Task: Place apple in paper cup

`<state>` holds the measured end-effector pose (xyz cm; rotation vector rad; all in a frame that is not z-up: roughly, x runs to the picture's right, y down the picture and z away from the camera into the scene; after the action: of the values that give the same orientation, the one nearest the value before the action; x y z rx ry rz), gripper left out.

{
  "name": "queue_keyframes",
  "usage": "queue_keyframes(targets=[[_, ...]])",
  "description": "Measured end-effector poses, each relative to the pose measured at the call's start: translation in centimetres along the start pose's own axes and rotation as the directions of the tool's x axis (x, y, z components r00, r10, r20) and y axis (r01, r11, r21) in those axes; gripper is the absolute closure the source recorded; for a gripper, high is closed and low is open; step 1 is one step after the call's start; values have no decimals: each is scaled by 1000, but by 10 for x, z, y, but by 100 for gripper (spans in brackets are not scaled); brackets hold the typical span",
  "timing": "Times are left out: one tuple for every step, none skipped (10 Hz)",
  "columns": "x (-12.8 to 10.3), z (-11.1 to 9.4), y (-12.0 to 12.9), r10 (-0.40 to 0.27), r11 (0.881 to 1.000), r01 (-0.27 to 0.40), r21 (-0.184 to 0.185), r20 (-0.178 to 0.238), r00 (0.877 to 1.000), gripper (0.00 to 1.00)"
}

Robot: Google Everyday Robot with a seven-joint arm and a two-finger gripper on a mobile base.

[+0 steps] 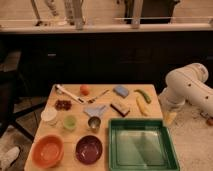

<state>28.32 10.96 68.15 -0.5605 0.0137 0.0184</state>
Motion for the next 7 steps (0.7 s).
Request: queue_keyframes(targets=[[-6,-2,2,-85,996,85,-3,23,996,20],[-13,-4,2,-193,981,193,-10,42,980,20],[-18,-5,2,-287,957,288,-19,55,956,20],[-22,-6,4,-419,906,422,-39,71,905,20],[-26,-6,4,-504,859,509,-54,82,860,20],[-32,-6,4,-609,785,615,-75,93,788,20],[-36,-7,5,-707,693,714,-99,97,701,20]])
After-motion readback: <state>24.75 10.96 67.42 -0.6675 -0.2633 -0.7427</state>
